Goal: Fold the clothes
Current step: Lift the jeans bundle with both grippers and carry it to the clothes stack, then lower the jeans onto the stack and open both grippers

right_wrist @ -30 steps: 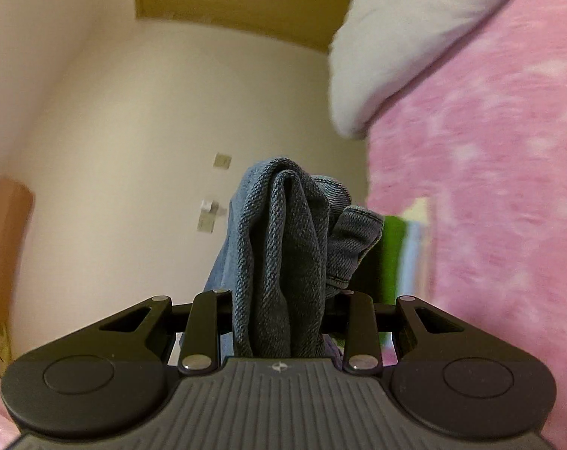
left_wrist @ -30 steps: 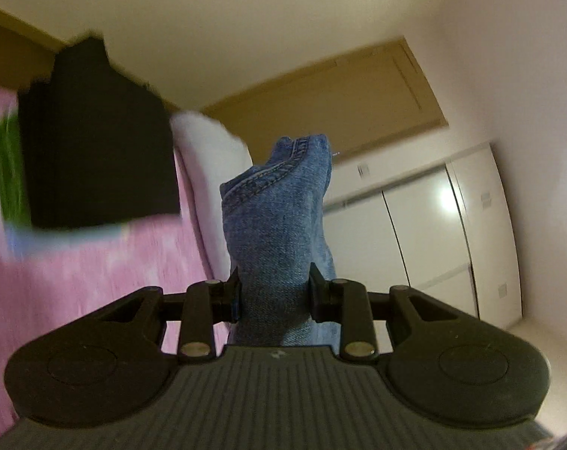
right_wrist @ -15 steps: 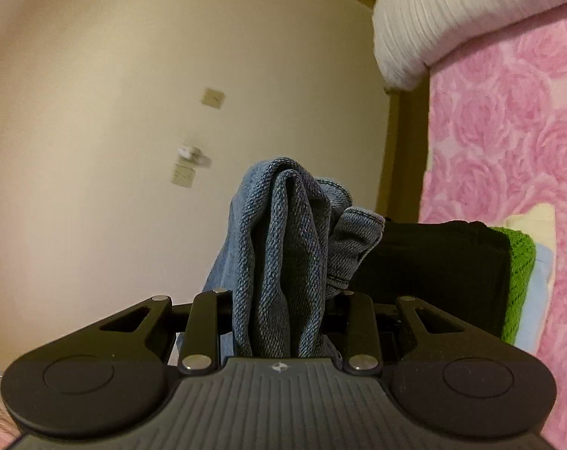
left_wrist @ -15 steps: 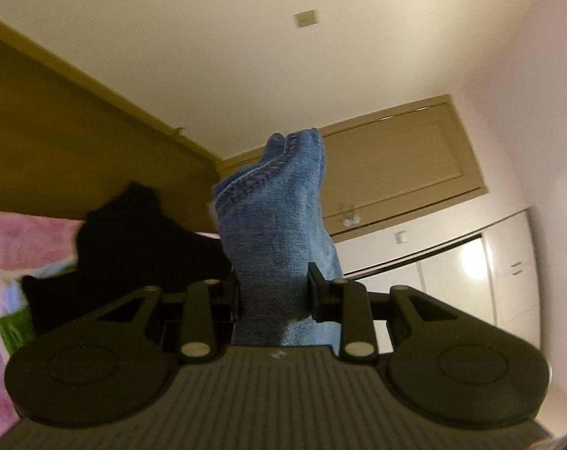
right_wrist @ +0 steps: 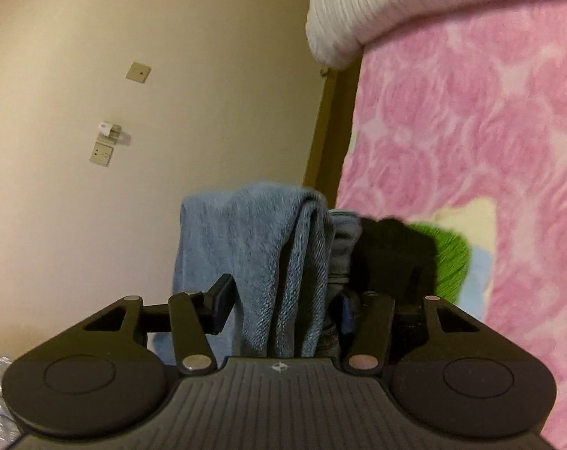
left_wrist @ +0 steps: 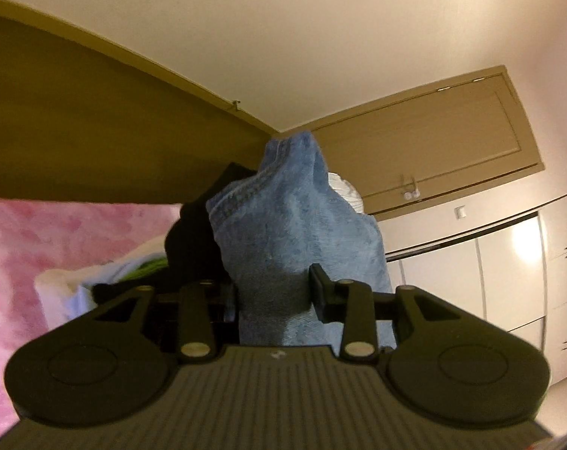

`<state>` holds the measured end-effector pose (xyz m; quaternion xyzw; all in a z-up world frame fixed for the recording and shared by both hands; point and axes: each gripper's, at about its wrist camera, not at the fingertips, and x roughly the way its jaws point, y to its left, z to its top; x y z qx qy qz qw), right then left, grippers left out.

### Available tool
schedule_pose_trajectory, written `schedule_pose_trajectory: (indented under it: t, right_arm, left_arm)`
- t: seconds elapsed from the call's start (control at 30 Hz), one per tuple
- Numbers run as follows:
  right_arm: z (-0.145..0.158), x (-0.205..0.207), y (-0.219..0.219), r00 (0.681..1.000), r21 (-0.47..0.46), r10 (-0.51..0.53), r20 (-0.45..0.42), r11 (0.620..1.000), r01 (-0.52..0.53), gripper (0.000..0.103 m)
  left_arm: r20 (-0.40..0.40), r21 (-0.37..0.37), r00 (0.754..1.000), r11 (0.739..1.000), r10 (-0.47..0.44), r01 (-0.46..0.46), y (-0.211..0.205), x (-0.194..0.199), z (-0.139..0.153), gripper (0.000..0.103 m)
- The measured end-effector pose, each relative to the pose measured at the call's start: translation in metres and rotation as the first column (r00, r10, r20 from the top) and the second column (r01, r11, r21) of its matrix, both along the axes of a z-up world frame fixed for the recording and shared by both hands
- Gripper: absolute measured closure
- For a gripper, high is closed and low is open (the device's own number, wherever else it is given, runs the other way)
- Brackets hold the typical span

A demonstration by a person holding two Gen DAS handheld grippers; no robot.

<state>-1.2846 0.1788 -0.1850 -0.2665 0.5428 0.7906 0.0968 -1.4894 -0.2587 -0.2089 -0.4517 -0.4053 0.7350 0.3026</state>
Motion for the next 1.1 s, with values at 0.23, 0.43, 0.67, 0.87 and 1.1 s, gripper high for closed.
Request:
schedule_pose_trajectory:
  t: [0.23, 0.43, 0.67, 0.87, 1.1]
  right_arm:
    - [0.048, 0.030, -0.006, 0.988, 0.316, -0.101, 0.117, 0.947, 0.059, 0.038]
    - [0.089, 0.027, -0.041, 0.988, 0.575, -0.056, 0.147, 0.817, -0.039, 0.060]
    - [0.079, -0.020, -0.069, 0.937, 0.678, 0.056, 0.343, 0.676, -0.289, 0.073]
    - [0.064, -0.052, -0.082, 0.870, 0.678, 0.089, 0.484, 0.591, -0.437, 0.072]
    - [0.049, -0.070, -0.078, 0.843, 0.643, 0.097, 0.529, 0.603, -0.473, 0.072]
  left_arm:
    - [-0.041, -0.198, 0.998, 0.980, -0.039, 0.031, -0.009, 0.019, 0.052, 0.072]
    - [-0.194, -0.466, 0.897, 0.842, -0.397, 0.272, 0.086, 0.001, 0.099, 0.072]
    - [-0.210, -0.680, 0.717, 0.627, -0.664, 0.381, 0.182, -0.007, 0.092, 0.074]
    - [-0.173, -0.795, 0.592, 0.467, -0.787, 0.387, 0.228, -0.006, 0.079, 0.079]
    - [-0.150, -0.808, 0.598, 0.446, -0.787, 0.385, 0.211, -0.005, 0.069, 0.079]
